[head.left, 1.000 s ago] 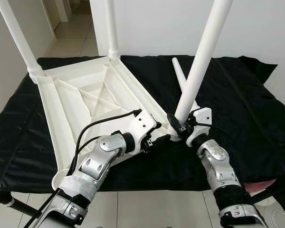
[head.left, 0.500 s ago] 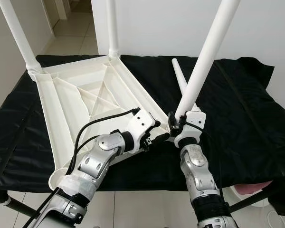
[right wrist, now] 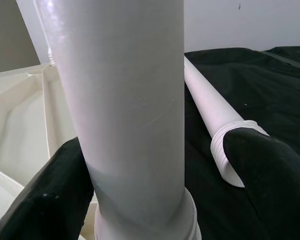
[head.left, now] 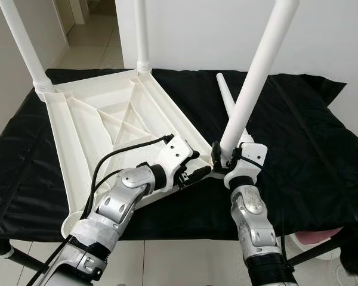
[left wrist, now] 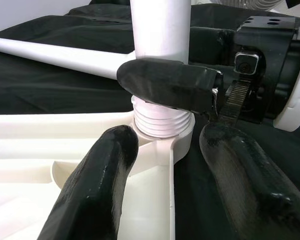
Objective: Building children table
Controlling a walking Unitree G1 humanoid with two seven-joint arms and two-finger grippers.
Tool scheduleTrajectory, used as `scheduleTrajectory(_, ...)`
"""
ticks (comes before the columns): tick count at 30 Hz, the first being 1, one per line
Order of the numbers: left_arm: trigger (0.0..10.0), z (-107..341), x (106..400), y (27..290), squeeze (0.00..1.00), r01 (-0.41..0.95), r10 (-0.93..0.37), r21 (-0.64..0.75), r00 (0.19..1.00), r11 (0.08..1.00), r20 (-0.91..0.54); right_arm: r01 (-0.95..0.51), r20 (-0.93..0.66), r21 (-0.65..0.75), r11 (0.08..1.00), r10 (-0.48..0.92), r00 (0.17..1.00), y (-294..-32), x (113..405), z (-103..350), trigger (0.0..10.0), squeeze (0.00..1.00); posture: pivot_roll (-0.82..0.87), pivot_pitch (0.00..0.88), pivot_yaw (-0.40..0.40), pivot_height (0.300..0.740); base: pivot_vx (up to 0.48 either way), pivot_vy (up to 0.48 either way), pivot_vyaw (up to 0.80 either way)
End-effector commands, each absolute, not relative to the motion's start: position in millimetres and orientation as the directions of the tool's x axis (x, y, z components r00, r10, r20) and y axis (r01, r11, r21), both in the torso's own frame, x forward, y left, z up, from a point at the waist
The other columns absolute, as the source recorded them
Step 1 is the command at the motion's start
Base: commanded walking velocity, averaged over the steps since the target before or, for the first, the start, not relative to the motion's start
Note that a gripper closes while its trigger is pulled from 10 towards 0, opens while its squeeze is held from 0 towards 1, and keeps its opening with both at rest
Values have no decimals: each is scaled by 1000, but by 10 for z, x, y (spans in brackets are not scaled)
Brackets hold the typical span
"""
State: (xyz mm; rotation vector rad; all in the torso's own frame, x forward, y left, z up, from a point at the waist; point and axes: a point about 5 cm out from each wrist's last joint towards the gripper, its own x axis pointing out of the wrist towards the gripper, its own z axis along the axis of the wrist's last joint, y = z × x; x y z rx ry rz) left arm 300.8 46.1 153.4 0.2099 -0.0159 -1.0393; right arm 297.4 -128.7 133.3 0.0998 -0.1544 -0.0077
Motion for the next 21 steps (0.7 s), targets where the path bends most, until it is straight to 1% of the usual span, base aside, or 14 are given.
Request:
scheduleTrajectory(1,10000,1538,2985,481,0,862,-864,176,495,476,-89,-6,159,79,997,-6,987,-1324,2915,1315,10000,0,-59,0,-19,740,0,0,0)
scheduleTrajectory(3,10000,1538,2988,489,0,860,-863,176,498,478,-90,-25,157,67,997,14,987,-1340,2879,1295,10000,0,-60,0,-19,740,0,0,0)
scheduleTrajectory(4,10000,1537,3011,505,0,852,-853,177,513,493,-93,-73,155,52,996,64,986,-1367,2798,1248,10000,0,-62,0,-20,740,0,0,0)
scheduleTrajectory(8,10000,1537,3052,548,0,836,-838,191,537,514,-97,-117,156,43,992,109,982,-1398,2714,1209,10000,0,-66,0,-18,740,0,0,0)
scheduleTrajectory(9,10000,1541,3087,584,0,823,-824,194,558,534,-98,-130,158,42,991,122,980,-1412,2694,1203,10000,0,-66,0,-18,740,0,0,0)
scheduleTrajectory(10,10000,1541,3178,677,0,784,-781,191,615,591,-108,-159,165,43,986,150,975,-1445,2655,1202,10000,0,-69,0,-15,740,0,0,0)
scheduleTrajectory(11,10000,1541,3178,677,0,784,-781,191,615,591,-108,-159,165,43,986,150,975,-1445,2655,1202,10000,0,-69,0,-15,740,0,0,0)
scheduleTrajectory(13,10000,1536,3237,769,0,761,-754,198,645,618,-124,-180,169,56,982,169,971,-1472,2622,1201,10000,0,-71,0,-9,740,0,0,0)
scheduleTrajectory(16,10000,1534,3254,806,0,754,-745,200,654,626,-131,-192,171,60,980,179,969,-1477,2608,1200,10000,0,-71,0,-9,740,0,0,0)
scheduleTrajectory(18,10000,1484,3327,966,0,715,-692,207,699,668,-180,-232,162,55,971,221,962,-1481,2556,1184,10000,0,-73,0,-7,740,0,0,0)
scheduleTrajectory(19,10000,1484,3327,966,0,715,-692,207,699,668,-180,-232,162,55,971,221,962,-1481,2556,1184,10000,0,-73,0,-7,740,0,0,0)
scheduleTrajectory(20,10000,1453,3365,1062,0,689,-657,220,725,690,-209,-265,154,48,963,255,955,-1480,2524,1171,10000,0,-72,0,-6,740,0,0,0)
scheduleTrajectory(21,10000,1448,3370,1080,0,685,-651,227,729,692,-214,-277,152,46,960,267,952,-1478,2516,1168,10000,0,-72,0,-6,740,0,0,0)
